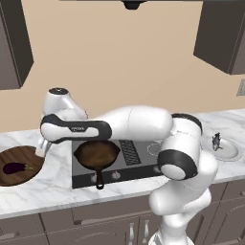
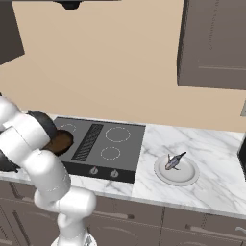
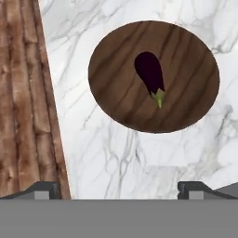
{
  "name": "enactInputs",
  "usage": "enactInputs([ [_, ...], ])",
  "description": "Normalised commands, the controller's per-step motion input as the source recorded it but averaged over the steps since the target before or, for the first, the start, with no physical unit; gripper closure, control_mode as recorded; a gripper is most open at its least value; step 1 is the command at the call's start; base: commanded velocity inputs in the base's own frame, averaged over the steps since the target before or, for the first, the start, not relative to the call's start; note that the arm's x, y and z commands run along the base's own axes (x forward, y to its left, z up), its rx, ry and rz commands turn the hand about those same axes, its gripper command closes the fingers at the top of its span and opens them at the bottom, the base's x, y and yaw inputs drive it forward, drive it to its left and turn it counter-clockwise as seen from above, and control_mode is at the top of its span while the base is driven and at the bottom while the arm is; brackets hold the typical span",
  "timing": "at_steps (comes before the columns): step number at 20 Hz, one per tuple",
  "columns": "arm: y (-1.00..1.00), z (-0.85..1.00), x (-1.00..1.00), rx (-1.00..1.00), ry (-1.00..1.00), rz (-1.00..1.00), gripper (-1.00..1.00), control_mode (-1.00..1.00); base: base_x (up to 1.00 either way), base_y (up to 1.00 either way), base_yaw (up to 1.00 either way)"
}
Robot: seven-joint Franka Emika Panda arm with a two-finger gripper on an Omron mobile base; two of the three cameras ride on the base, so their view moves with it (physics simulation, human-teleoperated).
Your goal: Place the fish on the plate and place the eggplant on the same plate.
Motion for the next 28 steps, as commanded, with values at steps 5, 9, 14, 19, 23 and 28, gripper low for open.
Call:
enactInputs([
  [5,0.56,-0.20,0.11,-0.02,0.00,-0.15,-1.00,-1.00,0.00,0.00,0.00],
  [9,0.52,-0.26,0.13,-0.07,0.00,-0.23,-1.00,-1.00,0.00,0.00,0.00],
  [14,0.52,-0.18,0.16,-0.07,0.00,-0.17,-1.00,-1.00,0.00,0.00,0.00],
  [19,0.35,0.00,0.35,-0.11,0.10,-0.05,-1.00,-1.00,0.00,0.00,0.00],
  [23,0.23,0.00,0.38,-0.10,0.18,0.00,-1.00,-1.00,0.00,0.00,0.00],
  [28,0.08,-0.04,0.50,-0.09,0.16,0.03,-1.00,-1.00,0.00,0.00,0.00],
])
